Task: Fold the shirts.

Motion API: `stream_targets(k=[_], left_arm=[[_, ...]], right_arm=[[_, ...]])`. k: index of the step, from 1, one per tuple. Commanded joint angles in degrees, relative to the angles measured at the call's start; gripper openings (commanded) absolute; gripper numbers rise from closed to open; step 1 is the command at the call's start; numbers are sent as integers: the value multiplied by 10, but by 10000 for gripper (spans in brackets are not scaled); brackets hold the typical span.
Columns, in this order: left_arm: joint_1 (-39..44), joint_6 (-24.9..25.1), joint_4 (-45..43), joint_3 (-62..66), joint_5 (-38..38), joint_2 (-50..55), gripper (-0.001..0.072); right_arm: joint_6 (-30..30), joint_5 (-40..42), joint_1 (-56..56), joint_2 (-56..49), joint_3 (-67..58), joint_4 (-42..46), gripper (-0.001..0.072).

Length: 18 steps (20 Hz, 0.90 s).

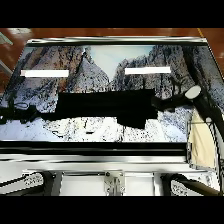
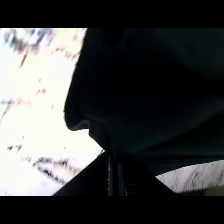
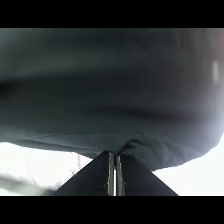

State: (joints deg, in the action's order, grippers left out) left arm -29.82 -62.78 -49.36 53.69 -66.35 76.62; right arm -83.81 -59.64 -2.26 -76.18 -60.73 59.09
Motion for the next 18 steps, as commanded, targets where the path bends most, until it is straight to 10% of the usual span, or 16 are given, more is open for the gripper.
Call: stream_targets(k=[1, 15, 16, 18], left_arm=[[66, -39, 4, 74, 72, 16, 39], [163, -146, 59, 248, 117, 244, 58], [164, -151, 59, 248, 116, 247, 137], [158, -152, 59, 250, 103, 246, 494]], right_arm=[[-11, 32, 5, -51, -99, -16, 56], [-32, 125, 5, -268, -235, -16, 59], [-32, 124, 5, -272, -235, -16, 91], [-22, 123, 1, -269, -236, -14, 529]])
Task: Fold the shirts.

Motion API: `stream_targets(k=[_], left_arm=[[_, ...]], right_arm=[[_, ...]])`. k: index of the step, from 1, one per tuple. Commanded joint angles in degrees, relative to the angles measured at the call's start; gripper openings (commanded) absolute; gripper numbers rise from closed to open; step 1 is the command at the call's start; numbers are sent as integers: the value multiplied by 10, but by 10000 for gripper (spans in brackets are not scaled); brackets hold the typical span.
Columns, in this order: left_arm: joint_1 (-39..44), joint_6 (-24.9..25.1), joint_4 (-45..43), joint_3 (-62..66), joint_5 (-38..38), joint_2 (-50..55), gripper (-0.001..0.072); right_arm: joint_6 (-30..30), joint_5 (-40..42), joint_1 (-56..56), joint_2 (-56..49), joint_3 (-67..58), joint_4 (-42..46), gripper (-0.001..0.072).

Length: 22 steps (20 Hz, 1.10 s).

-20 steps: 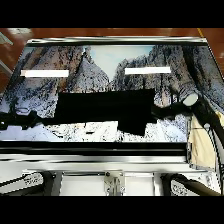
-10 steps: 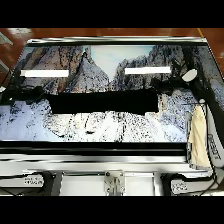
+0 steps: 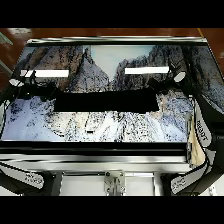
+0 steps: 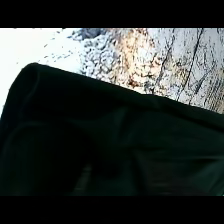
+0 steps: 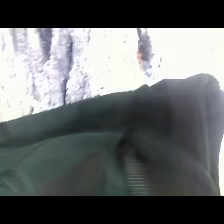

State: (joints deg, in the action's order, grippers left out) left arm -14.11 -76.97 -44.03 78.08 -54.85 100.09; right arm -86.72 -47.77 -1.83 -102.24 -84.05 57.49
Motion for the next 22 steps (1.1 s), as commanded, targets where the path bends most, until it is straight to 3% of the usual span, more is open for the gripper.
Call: stream_targets(k=[1, 5, 9, 14, 17, 19, 20, 22], left_arm=[[-7, -12, 5, 15, -31, 12, 585], [-47, -11, 5, 60, -140, 1, 582], [-42, -11, 5, 61, -192, -30, 582], [-6, -7, 6, 61, -218, -60, 582], [24, -7, 6, 61, -219, -65, 582], [49, -7, 6, 61, -217, -64, 582], [60, -7, 6, 61, -216, -64, 582], [86, -7, 6, 61, -215, -64, 582]], right_arm=[[26, -7, -10, -1, -3, 1, 637], [42, -106, -64, 27, -3, 71, 672], [62, -212, -93, -19, -3, 16, 672], [83, -186, -84, -74, -3, -127, 672], [66, -177, -83, -94, -3, -161, 670], [66, -175, -83, -99, -3, -157, 501], [66, -175, -83, -99, -3, -158, 480], [68, -182, -84, -96, -3, -169, 78]])
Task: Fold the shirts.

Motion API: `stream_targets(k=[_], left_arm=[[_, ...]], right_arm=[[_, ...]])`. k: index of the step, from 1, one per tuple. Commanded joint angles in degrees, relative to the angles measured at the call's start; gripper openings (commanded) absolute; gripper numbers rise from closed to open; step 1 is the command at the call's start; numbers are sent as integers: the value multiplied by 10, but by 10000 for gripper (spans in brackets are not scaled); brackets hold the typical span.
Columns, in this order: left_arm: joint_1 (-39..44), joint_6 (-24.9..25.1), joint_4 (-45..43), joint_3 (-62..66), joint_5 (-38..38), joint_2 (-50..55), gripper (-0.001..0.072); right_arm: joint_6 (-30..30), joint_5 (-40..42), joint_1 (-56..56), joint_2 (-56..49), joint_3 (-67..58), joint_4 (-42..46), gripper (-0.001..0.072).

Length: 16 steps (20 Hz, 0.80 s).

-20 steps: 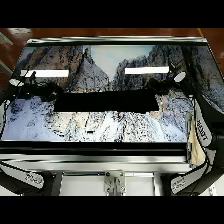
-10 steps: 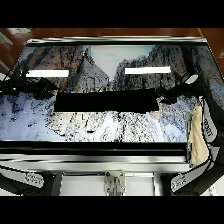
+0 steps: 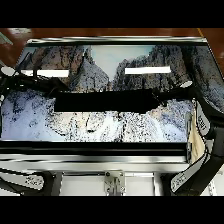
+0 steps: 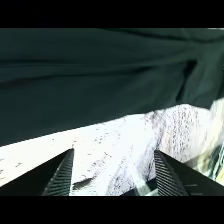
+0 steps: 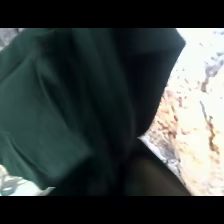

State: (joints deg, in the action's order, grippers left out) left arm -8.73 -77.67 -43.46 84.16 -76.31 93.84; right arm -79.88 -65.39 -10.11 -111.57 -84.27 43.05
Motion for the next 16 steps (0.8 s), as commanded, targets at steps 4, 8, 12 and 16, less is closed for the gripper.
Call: stream_targets(k=[4, 8, 12, 16], left_arm=[[93, 0, 0, 0, 36, 1, 580], [187, -1, 0, -1, 140, 15, 577], [297, -45, 9, -1, 267, 49, 103], [387, -33, 121, 0, 344, 92, 41]], right_arm=[[41, -48, -9, 44, -1, -46, 57], [32, -100, -9, 146, -1, -7, 57], [0, -177, -9, 252, -1, 35, 57], [-42, -221, -9, 348, -1, 59, 57]])
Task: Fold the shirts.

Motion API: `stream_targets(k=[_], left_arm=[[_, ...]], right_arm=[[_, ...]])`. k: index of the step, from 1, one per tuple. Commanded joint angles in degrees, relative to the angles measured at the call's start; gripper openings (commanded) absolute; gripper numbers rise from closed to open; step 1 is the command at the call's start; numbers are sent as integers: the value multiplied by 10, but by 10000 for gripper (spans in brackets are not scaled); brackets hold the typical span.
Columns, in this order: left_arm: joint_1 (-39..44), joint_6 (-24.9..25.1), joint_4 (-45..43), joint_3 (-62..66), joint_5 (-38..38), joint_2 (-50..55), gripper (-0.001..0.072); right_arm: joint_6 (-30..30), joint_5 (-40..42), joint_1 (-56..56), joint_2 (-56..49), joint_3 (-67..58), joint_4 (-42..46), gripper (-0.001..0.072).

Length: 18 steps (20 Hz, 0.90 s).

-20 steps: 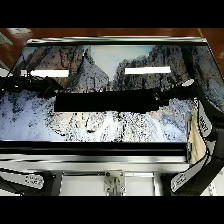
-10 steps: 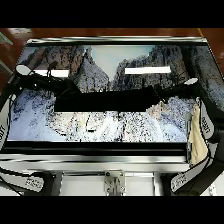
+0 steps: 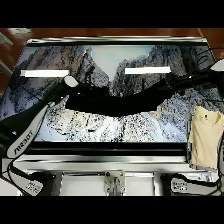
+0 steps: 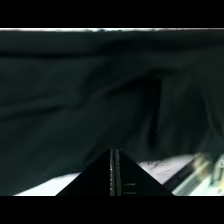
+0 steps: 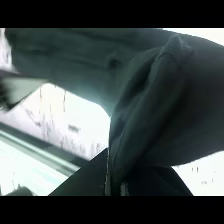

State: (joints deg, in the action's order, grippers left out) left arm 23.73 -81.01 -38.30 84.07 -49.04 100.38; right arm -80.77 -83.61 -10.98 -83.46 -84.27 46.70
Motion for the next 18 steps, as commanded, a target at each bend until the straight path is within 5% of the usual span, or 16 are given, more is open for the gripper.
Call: stream_targets(k=[1, 9, 14, 18], left_arm=[[84, 11, 97, 0, 81, 38, 41], [212, 45, 249, 3, 115, 104, 41], [108, 120, 244, 3, 65, 55, 38], [-21, 129, 168, 3, 43, -81, 38]], right_arm=[[-44, -39, 0, 88, -1, 23, 57], [-109, -56, 1, 187, 0, 31, 57], [-114, -53, 2, 168, 1, 45, 57], [-95, -5, 89, 99, 1, 50, 58]])
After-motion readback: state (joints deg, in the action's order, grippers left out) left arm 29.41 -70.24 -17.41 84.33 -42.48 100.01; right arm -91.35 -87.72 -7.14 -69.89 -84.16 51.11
